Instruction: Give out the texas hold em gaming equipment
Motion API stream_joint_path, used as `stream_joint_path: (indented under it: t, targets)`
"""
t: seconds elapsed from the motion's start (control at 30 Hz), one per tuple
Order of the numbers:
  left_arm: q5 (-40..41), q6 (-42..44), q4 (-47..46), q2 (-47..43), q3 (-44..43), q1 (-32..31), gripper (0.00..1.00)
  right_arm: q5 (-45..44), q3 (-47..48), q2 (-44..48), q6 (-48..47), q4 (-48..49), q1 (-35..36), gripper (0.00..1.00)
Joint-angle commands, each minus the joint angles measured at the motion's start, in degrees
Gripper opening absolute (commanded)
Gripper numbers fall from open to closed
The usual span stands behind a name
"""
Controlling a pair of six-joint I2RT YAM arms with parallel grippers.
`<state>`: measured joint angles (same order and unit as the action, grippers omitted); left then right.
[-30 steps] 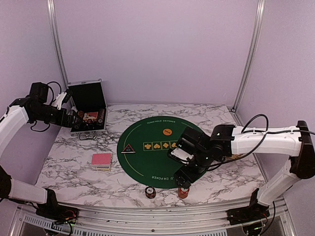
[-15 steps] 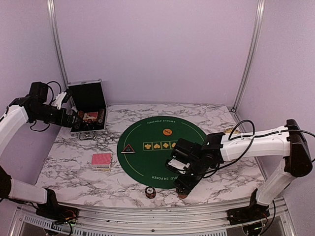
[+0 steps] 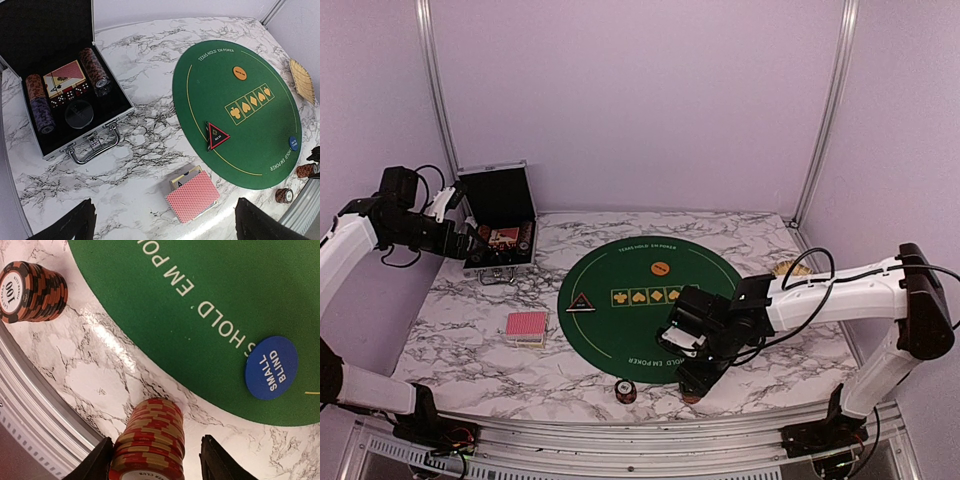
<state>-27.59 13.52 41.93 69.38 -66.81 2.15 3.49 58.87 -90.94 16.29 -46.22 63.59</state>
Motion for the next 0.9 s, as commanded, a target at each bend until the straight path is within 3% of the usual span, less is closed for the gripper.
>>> stream_joint_path:
  t: [0.0, 0.13, 0.4, 0.6, 0.8, 0.87]
  targets:
    - [-0.27, 0.72, 1.66, -0.37, -1.99, 0.28, 0.99, 0.31, 0.01, 0.59, 0.63, 0.6, 0.48, 0.55]
    - [-0.31, 0.76, 1.75, -0.56, -1.92, 0.23, 0.99, 0.21, 0.35, 1.08, 0.75, 0.33, 0.48, 0.48]
    - [-0.47, 0.85, 1.75, -0.55, -1.63, 0.3, 0.99, -0.21, 1.77, 1.89, 0.92, -1.43, 0.43, 0.45]
    - [-0.52, 0.92, 1.75, -0.52, -1.57, 0.3, 0.99, -0.36, 3.04, 2.36, 1.21, -2.77, 0.54, 0.29]
    - [-0.64, 0.98, 1.72, -0.43, -1.39, 0.26, 0.99, -0.67, 5.77, 2.22, 0.94, -4.99, 0.99, 0.27]
    - [-0.65, 1.07, 1.73, -0.46, -1.32, 0.23, 0.99, -0.72, 6.37, 1.89, 0.9, -5.38, 1.14, 0.22]
